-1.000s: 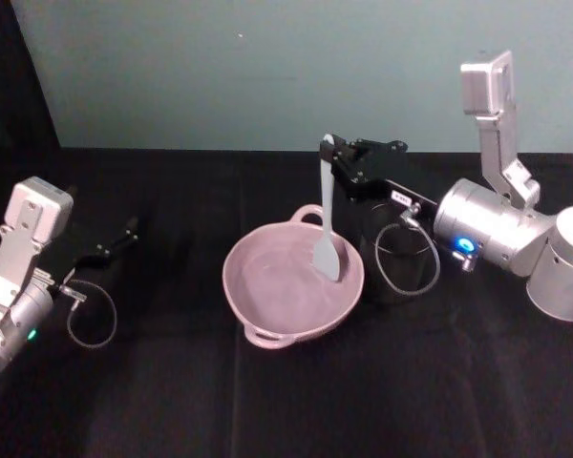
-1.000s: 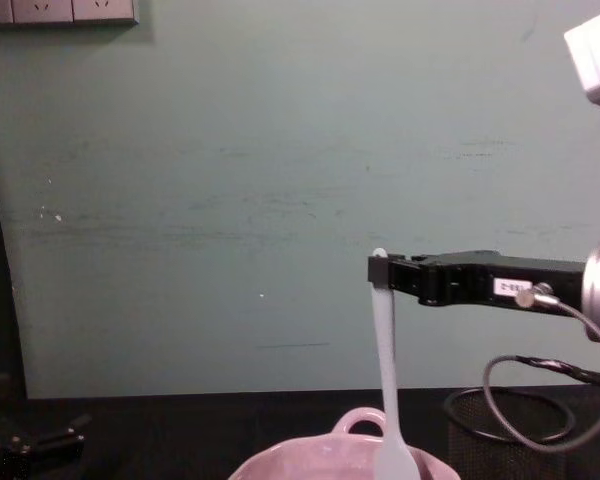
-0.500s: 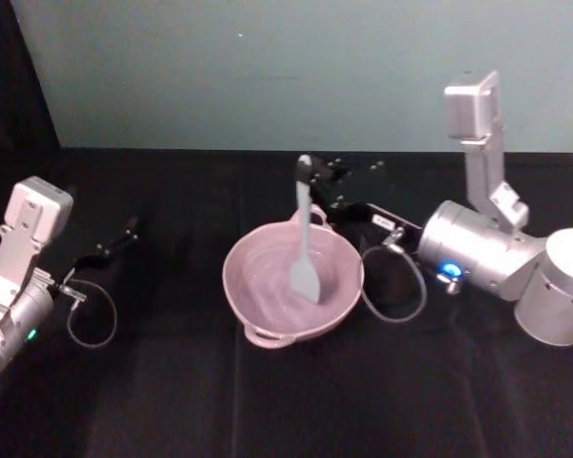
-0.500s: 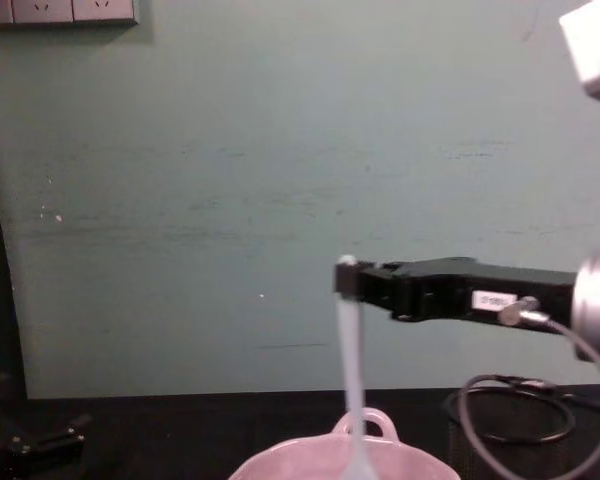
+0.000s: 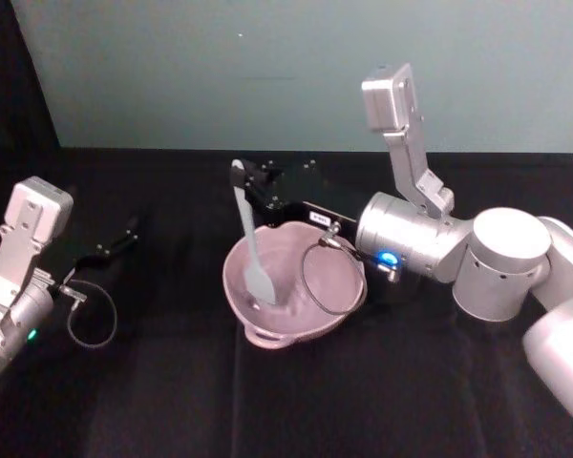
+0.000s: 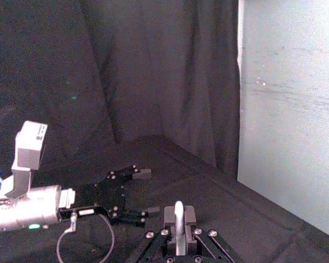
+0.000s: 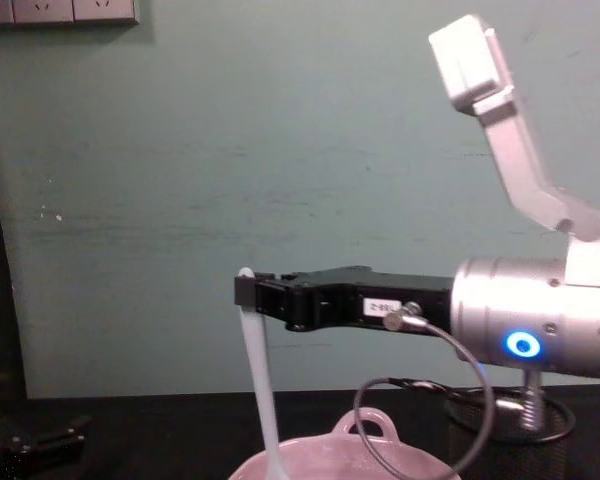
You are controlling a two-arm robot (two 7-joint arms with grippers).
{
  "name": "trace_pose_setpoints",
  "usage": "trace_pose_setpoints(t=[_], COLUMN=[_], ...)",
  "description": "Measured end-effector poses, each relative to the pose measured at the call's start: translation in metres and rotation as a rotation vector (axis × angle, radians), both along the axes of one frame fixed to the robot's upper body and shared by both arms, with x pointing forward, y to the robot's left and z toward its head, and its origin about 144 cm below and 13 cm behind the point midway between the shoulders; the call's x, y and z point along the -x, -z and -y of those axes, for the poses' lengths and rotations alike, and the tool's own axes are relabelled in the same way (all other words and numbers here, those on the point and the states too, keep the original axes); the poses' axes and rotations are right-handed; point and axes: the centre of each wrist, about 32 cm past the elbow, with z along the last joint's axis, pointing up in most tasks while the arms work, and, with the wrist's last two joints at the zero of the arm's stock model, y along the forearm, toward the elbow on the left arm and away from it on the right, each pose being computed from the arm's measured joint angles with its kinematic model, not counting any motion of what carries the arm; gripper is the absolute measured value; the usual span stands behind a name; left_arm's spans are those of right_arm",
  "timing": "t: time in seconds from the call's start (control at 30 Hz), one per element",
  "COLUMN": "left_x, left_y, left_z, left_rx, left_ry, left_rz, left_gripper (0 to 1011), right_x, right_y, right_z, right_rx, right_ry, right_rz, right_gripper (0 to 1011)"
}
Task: Use the one hand to pick up the spoon and stir the clear water in the bowl.
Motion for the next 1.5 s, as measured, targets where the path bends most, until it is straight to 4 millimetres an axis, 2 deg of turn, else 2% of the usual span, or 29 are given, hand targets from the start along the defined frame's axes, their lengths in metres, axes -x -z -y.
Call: trace_pose_setpoints(t=[0.17,0.33,0.63,1.07,1.3,1.5], left_x=[0.000,0.000,0.000,0.000,0.000,0.000], left_y=[0.000,0.000,0.000,0.000,0.000,0.000], left_z=[0.000,0.000,0.000,0.000,0.000,0.000], left_rx=[0.000,0.000,0.000,0.000,0.000,0.000], left_ry=[0.000,0.000,0.000,0.000,0.000,0.000], left_rz=[0.000,0.000,0.000,0.000,0.000,0.000], left_gripper=[1011,1011,1011,1011,1011,1011], right_x=[-0.014,-0.023,-0.030,-0.006,0.010,0.023], right_y=[-0.001,-0.001,-0.002,0.001,0.000,-0.003], right_z=[-0.006,-0.004,0.019,0.053,0.054,0.046], right_rx=[-0.003,-0.002,-0.002,-0.002,0.009,0.020], right_ry=[0.000,0.018,0.090,0.162,0.148,0.115], right_rz=[0.001,-0.002,0.000,0.006,0.012,0.023], right_gripper=[98,97,98,97,97,98])
